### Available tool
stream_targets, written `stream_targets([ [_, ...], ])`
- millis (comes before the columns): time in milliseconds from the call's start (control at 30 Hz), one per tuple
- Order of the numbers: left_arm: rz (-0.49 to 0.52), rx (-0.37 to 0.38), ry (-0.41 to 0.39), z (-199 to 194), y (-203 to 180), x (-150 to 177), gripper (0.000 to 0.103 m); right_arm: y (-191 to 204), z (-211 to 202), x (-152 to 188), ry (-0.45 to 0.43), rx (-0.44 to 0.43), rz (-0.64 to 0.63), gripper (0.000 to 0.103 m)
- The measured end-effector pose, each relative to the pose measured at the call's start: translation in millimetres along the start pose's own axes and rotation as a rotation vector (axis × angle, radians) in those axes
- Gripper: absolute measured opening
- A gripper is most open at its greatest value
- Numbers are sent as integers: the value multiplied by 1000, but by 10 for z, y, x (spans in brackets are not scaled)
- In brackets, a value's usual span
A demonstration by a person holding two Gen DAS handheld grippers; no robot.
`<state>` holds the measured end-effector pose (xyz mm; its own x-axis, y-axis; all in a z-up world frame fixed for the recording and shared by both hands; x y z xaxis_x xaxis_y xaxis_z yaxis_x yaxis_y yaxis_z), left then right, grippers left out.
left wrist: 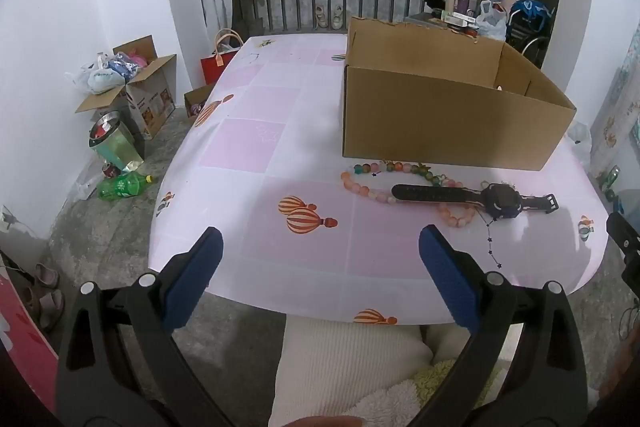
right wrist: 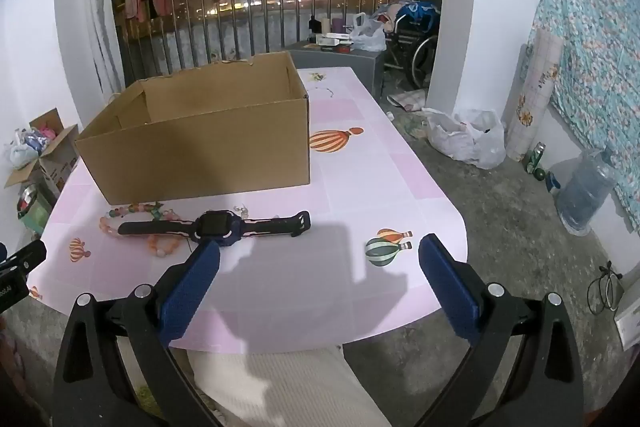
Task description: Organize jewelry
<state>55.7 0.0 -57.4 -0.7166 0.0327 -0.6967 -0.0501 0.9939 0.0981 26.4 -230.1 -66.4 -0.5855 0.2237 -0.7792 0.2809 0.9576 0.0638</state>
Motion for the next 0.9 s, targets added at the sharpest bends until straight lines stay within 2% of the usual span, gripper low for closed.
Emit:
stream_targets([
  [900,1,1,1,-9,-5,2,95,1,-10,10,6,-2,-3,97],
])
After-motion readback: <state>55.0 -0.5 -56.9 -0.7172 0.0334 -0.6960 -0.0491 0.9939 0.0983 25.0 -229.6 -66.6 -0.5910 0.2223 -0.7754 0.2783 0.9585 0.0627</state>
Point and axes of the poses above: each gripper's, at about its wrist camera, not at the fingertips, and z roughly the way its jaws point, y to its left, x to its underside, the point moved 8 cm from there along z, roughly the way its jaws point, and after that the axes turned 6 degrees about -x, right-handed, at the moved point
